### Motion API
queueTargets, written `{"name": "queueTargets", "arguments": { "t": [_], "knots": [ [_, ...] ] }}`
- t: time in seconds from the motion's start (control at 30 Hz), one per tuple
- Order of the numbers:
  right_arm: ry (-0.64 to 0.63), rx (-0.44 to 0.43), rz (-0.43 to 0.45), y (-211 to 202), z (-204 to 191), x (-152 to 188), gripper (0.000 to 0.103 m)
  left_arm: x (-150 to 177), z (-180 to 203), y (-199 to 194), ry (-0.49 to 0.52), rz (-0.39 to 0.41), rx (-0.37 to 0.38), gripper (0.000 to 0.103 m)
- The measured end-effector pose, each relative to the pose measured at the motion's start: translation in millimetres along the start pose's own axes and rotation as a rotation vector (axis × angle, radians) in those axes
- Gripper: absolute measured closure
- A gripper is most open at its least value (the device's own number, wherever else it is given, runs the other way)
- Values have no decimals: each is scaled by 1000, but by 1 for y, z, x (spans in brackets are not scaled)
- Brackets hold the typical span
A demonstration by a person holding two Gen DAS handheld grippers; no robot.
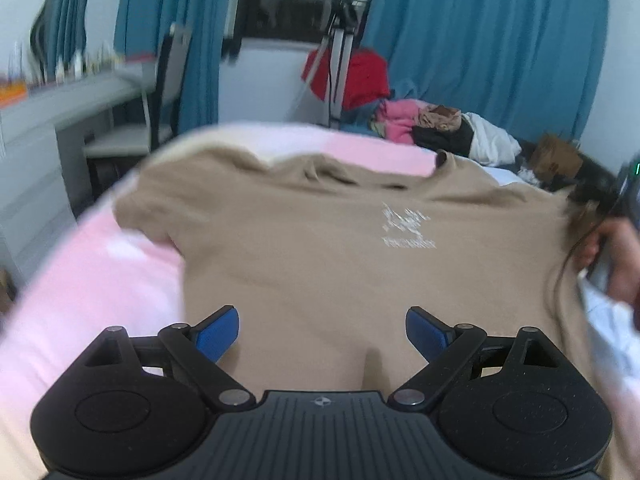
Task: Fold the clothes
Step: 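Lift the shirt side with the right gripper and fold it over the body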
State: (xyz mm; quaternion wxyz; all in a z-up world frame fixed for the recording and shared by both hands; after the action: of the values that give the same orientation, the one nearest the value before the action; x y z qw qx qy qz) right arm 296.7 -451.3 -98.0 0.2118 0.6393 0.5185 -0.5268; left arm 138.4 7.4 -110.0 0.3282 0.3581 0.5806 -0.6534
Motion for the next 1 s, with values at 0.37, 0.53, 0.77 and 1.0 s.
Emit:
{"name": "queueTargets", "arguments": {
  "t": [0.37,0.53,0.77,1.0],
  "knots": [
    [-421,-116,134,-90,-190,26,95,-18,-46,-37,-49,61,-32,11],
    [-634,-205,85,-95,-266,103,95,-20,-74,-40,-109,66,-64,11],
    [-703,-298,-129,-71,-305,182,89,-11,-108,-30,-209,17,-85,11],
    [-565,-476,-243,-99,-297,159,17,-11,-105,-28,-204,9,-55,11]
  ]
}}
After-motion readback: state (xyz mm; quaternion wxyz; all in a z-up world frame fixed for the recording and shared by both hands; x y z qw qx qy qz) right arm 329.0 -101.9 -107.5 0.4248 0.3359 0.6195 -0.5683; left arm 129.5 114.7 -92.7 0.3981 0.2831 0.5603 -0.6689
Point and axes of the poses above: each gripper's, at about its wrist camera, not at the fingertips, and y roughly the way its jaws point, z to its right, x to its underside, the point moved 4 cm from there along y, roughly the way its jaws point, and after that the axes turned 3 degrees about z, right-handed, at the moved point
